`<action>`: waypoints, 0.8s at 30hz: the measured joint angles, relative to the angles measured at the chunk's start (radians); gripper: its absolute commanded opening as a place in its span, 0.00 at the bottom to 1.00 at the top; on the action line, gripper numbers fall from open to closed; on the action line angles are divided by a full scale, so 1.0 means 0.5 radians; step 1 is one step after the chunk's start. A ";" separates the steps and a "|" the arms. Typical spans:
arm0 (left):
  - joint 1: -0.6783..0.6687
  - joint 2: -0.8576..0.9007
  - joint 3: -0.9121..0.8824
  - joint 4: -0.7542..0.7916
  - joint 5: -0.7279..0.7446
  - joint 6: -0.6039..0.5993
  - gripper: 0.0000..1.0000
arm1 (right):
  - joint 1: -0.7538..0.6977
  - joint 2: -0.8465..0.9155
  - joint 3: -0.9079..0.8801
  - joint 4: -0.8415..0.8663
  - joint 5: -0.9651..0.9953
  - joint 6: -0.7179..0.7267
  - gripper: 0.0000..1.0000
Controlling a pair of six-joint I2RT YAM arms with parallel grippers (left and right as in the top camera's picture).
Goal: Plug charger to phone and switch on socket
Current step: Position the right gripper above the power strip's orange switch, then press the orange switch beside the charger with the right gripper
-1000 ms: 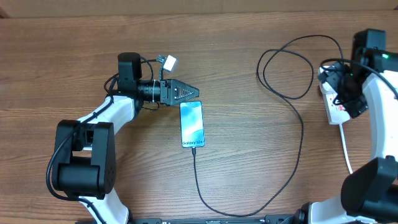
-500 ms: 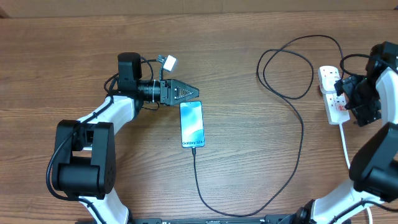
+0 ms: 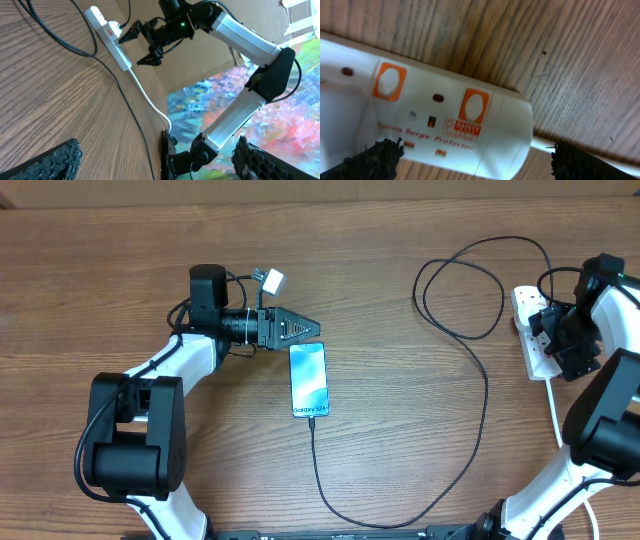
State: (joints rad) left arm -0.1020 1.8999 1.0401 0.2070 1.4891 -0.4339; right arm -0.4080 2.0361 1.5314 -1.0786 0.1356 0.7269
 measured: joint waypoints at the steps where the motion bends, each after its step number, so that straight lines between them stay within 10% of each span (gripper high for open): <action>1: 0.000 0.001 0.000 0.001 0.000 0.000 1.00 | -0.005 0.008 -0.001 0.010 -0.002 -0.001 1.00; 24: 0.000 0.001 0.000 0.000 0.000 0.000 1.00 | -0.148 0.076 -0.001 0.246 -0.011 0.212 1.00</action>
State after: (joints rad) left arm -0.1020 1.9003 1.0401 0.2070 1.4891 -0.4339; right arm -0.4820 2.0743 1.5311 -0.9558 0.1299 0.8330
